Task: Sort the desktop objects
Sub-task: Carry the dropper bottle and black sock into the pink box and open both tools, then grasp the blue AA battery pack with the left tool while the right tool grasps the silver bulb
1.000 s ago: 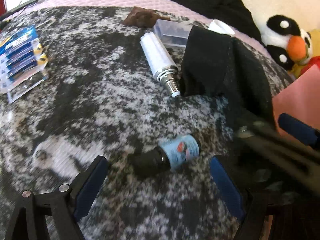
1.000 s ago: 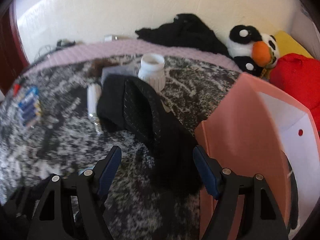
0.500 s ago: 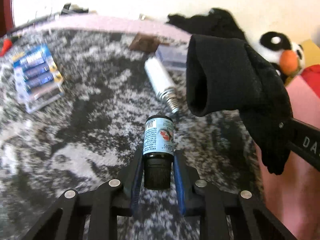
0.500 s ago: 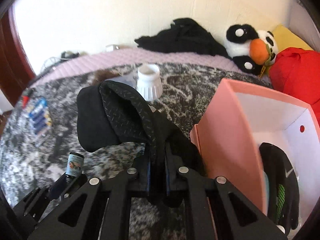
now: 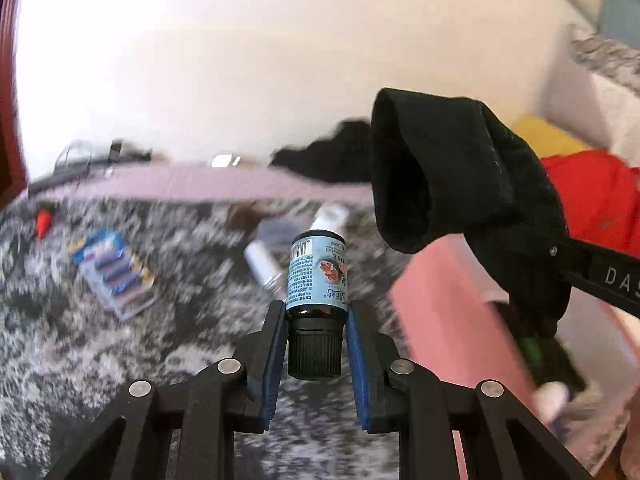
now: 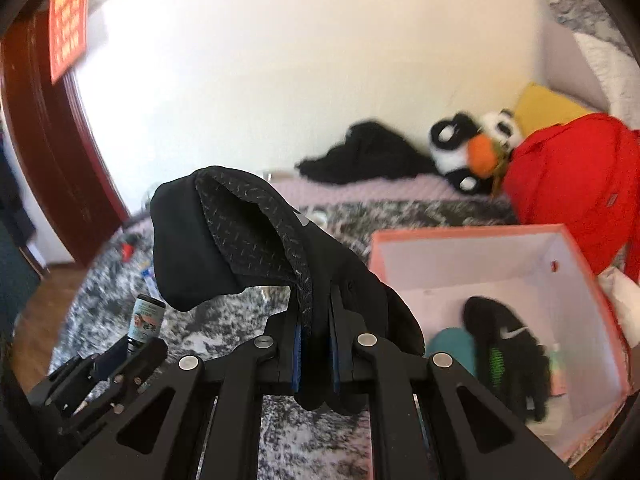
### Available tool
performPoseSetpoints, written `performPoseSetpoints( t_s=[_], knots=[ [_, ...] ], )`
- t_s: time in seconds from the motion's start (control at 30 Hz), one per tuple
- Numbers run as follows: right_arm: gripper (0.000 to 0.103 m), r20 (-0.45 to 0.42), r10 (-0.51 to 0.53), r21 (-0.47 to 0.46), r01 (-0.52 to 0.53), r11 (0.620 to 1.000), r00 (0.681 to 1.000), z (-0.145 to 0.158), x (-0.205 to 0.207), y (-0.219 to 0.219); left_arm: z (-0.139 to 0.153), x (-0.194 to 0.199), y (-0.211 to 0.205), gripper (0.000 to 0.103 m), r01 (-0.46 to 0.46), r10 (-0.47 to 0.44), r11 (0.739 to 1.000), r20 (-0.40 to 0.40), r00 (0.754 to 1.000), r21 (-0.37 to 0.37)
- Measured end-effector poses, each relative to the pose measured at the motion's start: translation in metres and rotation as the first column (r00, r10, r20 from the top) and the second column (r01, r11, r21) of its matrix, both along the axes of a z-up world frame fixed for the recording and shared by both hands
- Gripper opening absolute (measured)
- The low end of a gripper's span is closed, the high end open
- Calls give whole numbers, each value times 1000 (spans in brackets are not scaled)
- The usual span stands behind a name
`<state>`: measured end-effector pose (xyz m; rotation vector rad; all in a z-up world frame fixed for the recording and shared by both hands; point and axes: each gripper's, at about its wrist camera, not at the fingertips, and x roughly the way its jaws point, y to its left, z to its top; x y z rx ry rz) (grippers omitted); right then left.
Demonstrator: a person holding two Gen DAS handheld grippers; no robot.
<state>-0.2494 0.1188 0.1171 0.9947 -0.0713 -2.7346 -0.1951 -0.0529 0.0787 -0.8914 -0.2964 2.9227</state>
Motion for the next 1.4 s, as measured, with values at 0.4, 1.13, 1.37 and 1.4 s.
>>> performPoseSetpoints(
  t_s=[0.4, 1.13, 1.37, 1.4],
  knots=[
    [11, -103, -236, -73, 229, 971, 966, 53, 66, 148, 56, 14, 125, 24, 259, -259, 966, -92, 961, -12],
    [85, 105, -312, -60, 320, 946, 944, 6, 8, 164, 8, -40, 75, 94, 85, -95, 991, 99, 991, 101],
    [85, 90, -129, -54, 134, 989, 988, -11, 1, 69, -11, -35, -13, 94, -110, 101, 992, 139, 985, 59],
    [85, 88, -93, -50, 98, 994, 992, -15, -1, 52, -16, -36, -29, 94, -153, 145, 987, 150, 978, 43]
  ],
)
